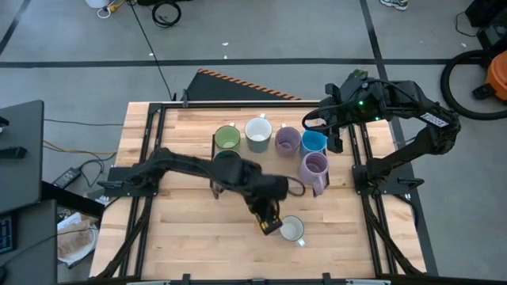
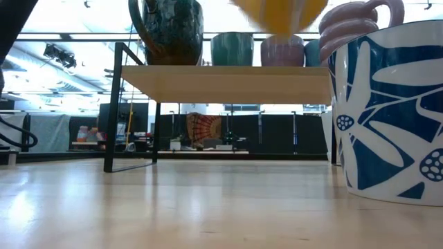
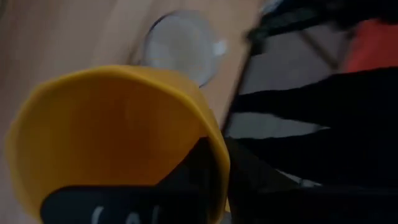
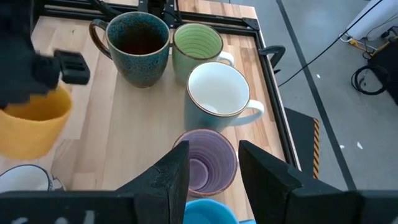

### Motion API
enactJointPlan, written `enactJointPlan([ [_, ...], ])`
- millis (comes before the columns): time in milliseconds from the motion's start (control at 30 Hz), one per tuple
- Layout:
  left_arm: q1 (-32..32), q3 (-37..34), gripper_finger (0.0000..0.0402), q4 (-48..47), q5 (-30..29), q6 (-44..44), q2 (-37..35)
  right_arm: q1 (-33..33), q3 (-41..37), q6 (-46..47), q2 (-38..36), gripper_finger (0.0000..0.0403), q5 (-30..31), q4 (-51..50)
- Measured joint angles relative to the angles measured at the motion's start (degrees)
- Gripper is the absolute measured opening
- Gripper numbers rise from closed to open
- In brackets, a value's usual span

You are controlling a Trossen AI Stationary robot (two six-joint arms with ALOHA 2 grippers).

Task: Place coffee mugs
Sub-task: Put the yellow mug on the shelf

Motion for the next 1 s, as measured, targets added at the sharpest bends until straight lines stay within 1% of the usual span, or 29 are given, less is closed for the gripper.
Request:
enactJointPlan([
  [67, 1.54, -2.21, 0.0031, 3.91, 1.61, 0.09, -3.32, 0.0, 0.0, 0.26, -0.02, 0.0144, 0.04, -0.01],
  [100, 2.06, -2.47, 0.0031, 4.27, 1.53, -0.02, -4.17, 0.0, 0.0, 0.36, -0.02, 0.0144, 0.04, -0.06],
  [200, 3.72, -2.51, 0.0031, 2.99, -1.03, 0.74, -6.22, 0.0, 0.0, 0.39, -0.02, 0.0144, 0.04, -0.14],
  [367, 5.87, -2.59, 0.0031, 2.46, -7.66, 4.14, -8.62, -0.02, 0.0, 0.73, -0.02, 0.0144, 1.23, -0.14],
  [567, 8.83, -1.02, 0.0031, 2.46, -11.53, 10.25, -9.15, -0.07, 0.0, 1.3, -0.02, 0.0144, 1.52, 0.06],
  [767, 11.4, -1.67, 0.0031, -3.3, -12.34, 16.83, -9.17, -0.07, 0.0, 1.72, -0.02, 0.0144, 2.29, 0.17],
  [867, 12.11, -2.38, 0.0031, -6.14, -12.24, 18.75, -9.15, -0.09, 0.0, 1.92, -0.02, 0.0144, 2.83, 0.17],
  [1000, 12.35, -2.4, 0.0031, -7.62, -12.2, 21.04, -9.15, -0.07, 0.0, 2.14, -0.02, 0.0144, 2.84, 0.17],
])
